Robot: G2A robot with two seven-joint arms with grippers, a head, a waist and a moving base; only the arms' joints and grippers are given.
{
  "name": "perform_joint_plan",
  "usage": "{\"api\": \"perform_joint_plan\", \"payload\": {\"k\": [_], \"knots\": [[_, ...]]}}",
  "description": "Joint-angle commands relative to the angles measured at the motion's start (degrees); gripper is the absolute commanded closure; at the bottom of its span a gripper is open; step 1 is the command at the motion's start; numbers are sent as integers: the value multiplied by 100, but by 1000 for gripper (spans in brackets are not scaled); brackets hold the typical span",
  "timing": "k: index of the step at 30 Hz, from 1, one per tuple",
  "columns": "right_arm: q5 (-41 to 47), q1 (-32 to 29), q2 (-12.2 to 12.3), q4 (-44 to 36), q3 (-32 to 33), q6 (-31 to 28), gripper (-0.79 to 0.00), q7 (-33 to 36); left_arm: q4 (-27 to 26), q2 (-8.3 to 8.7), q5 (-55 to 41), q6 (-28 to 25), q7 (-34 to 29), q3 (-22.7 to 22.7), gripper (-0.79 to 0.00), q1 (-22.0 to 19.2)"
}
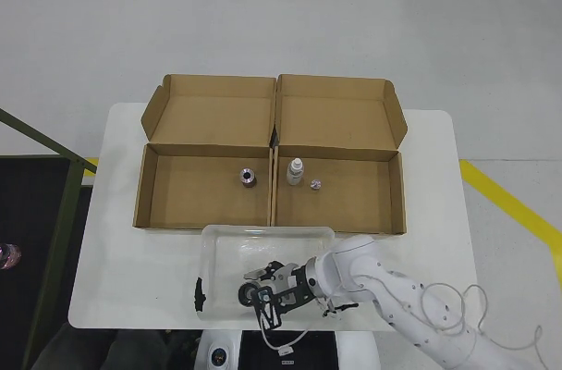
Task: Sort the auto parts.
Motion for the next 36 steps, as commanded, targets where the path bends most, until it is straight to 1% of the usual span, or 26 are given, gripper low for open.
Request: {"api": "perform_joint_plan", "payload": {"k": [1,19,26,29,31,36], "knots": [[-47,79,-30,98,-88,23,-489,-40,0,0,0,0,0,0,-785,0],[-204,722,-377,864,-787,260,-480,-453,0,0,0,0,0,0,-785,0],[-213,878,-476,1083,-929,260,-437,-549,0,0,0,0,0,0,-785,0],[-198,932,-518,1171,-986,249,-391,-597,0,0,0,0,0,0,-785,0],[-192,972,-549,1238,-1021,253,-385,-636,0,0,0,0,0,0,-785,0],[-199,1061,-597,1334,-1024,296,-339,-734,0,0,0,0,0,0,-785,0]]}}
